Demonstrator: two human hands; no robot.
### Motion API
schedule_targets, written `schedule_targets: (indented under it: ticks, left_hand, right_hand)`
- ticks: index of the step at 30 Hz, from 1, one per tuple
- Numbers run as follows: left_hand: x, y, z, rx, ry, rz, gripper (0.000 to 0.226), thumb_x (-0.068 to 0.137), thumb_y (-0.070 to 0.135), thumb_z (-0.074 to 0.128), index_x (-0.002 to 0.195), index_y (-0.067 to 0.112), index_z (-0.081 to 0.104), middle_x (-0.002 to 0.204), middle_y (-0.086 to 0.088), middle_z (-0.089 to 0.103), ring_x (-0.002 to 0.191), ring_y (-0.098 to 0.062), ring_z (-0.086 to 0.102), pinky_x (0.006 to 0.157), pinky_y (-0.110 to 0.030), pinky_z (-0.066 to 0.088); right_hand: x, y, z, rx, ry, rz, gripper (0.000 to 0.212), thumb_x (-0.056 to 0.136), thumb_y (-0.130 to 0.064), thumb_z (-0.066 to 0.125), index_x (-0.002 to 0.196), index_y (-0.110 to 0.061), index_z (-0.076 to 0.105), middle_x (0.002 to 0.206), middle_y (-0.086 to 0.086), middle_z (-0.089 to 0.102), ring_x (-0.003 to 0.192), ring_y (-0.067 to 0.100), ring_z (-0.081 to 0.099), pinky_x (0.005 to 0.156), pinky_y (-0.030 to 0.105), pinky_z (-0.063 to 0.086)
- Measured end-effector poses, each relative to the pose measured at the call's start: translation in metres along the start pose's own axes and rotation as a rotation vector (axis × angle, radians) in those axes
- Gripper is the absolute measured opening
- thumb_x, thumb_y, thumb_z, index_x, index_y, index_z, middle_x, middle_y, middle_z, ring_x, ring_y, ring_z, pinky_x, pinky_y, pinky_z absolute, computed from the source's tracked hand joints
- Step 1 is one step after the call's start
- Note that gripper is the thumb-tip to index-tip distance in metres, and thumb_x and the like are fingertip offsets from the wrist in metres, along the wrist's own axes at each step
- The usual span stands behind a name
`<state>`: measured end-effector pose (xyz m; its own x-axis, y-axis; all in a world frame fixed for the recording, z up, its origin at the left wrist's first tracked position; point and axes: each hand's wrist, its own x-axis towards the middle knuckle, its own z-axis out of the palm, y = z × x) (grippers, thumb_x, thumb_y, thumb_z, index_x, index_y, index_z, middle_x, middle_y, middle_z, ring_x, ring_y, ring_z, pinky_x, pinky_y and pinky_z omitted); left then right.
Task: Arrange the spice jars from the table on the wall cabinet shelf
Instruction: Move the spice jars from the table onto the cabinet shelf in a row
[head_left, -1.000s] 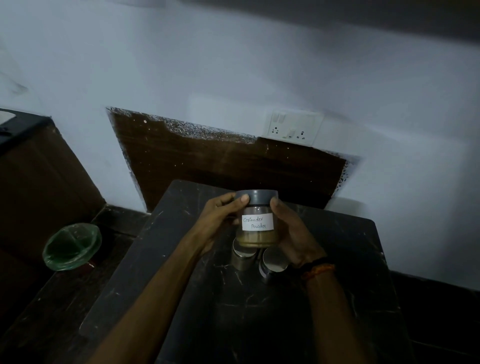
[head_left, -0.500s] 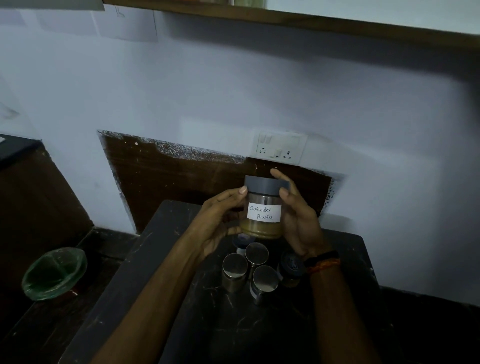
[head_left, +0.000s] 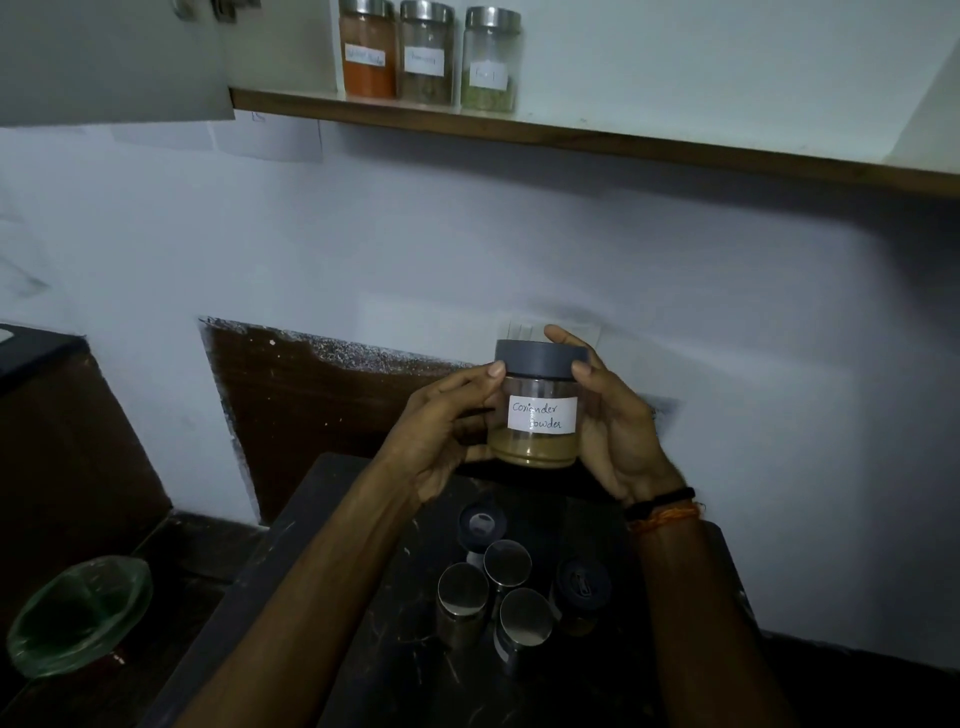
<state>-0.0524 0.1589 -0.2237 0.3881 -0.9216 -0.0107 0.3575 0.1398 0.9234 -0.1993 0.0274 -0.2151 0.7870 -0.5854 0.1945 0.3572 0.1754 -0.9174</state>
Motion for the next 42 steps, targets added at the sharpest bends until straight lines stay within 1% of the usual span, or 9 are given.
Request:
schedule_targets:
  ticks: [7,10,13,18,25,33,35,38,42]
  left_hand:
    - [0.013,0.020,0.003,0.026,-0.024,0.041,0.049,0.077,0.044,0.081,0.115,0.014,0.072,0.097,-0.006,0.073,0.075,-0.012,0.071,0.095,-0.063,0.050]
    - [0.017,0.031,0.008,0.039,-0.039,0.055,0.048,0.077,0.042,0.082,0.115,0.014,0.071,0.102,-0.009,0.071,0.082,-0.017,0.072,0.095,-0.064,0.050]
    - [0.019,0.047,0.014,0.042,-0.055,0.085,0.050,0.077,0.041,0.082,0.117,0.012,0.071,0.107,-0.012,0.070,0.086,-0.021,0.073,0.090,-0.059,0.055]
    - [0.027,0.087,0.028,0.075,-0.066,0.168,0.052,0.068,0.045,0.084,0.112,0.019,0.074,0.108,-0.007,0.074,0.103,-0.026,0.070,0.084,-0.048,0.059]
    - [0.037,0.145,0.046,0.160,-0.138,0.308,0.047,0.076,0.045,0.080,0.115,0.019,0.073,0.111,-0.004,0.073,0.101,-0.020,0.068,0.080,-0.041,0.058]
    - [0.058,0.199,0.059,0.313,-0.158,0.412,0.043,0.082,0.048,0.075,0.111,0.015,0.073,0.109,-0.009,0.074,0.101,-0.024,0.071,0.086,-0.036,0.058]
    - [0.070,0.207,0.059,0.423,-0.039,0.559,0.033,0.090,0.036,0.071,0.108,0.008,0.072,0.105,-0.012,0.075,0.099,-0.028,0.071,0.085,-0.037,0.060]
    - [0.088,0.213,0.053,0.925,0.215,0.955,0.016,0.095,0.023,0.064,0.103,0.013,0.073,0.097,0.000,0.073,0.092,-0.012,0.068,0.081,-0.031,0.057]
    - [0.114,0.221,0.042,1.538,0.085,1.115,0.030,0.096,0.023,0.059,0.123,0.010,0.065,0.117,-0.007,0.067,0.107,-0.022,0.061,0.091,-0.034,0.048]
  right_hand:
    - [0.011,-0.034,0.007,-0.171,0.021,0.000,0.059,0.086,-0.029,0.064,0.142,-0.014,0.053,0.140,0.014,0.061,0.123,0.030,0.062,0.105,0.049,0.050]
    - [0.014,-0.051,0.012,-0.388,0.060,0.006,0.062,0.083,-0.043,0.075,0.139,-0.023,0.056,0.133,0.005,0.065,0.119,0.025,0.065,0.092,0.040,0.057]
    - [0.020,-0.069,0.015,-0.497,0.078,-0.035,0.069,0.078,-0.053,0.075,0.138,-0.025,0.056,0.133,0.002,0.064,0.121,0.026,0.063,0.096,0.042,0.055]
    - [0.033,-0.109,0.025,-0.505,0.044,-0.137,0.063,0.076,-0.043,0.081,0.133,-0.026,0.060,0.130,0.002,0.065,0.107,0.017,0.072,0.086,0.035,0.060]
    - [0.052,-0.165,0.042,-0.535,0.003,-0.284,0.076,0.062,-0.044,0.086,0.131,-0.021,0.063,0.125,0.006,0.070,0.108,0.022,0.072,0.083,0.035,0.059]
    - [0.075,-0.212,0.053,-0.568,0.032,-0.374,0.061,0.071,-0.034,0.081,0.127,-0.014,0.065,0.122,0.010,0.072,0.108,0.025,0.071,0.083,0.038,0.059]
    - [0.080,-0.225,0.052,-0.542,0.055,-0.407,0.066,0.067,-0.037,0.084,0.126,-0.013,0.066,0.116,0.007,0.075,0.102,0.023,0.074,0.082,0.038,0.060]
    - [0.087,-0.245,0.048,-0.523,0.081,-0.455,0.062,0.066,-0.044,0.082,0.121,-0.017,0.070,0.106,0.001,0.077,0.094,0.018,0.075,0.074,0.034,0.058]
    - [0.103,-0.268,0.049,-0.539,0.085,-0.502,0.056,0.071,-0.041,0.080,0.120,-0.017,0.071,0.108,0.004,0.077,0.095,0.019,0.074,0.075,0.033,0.058]
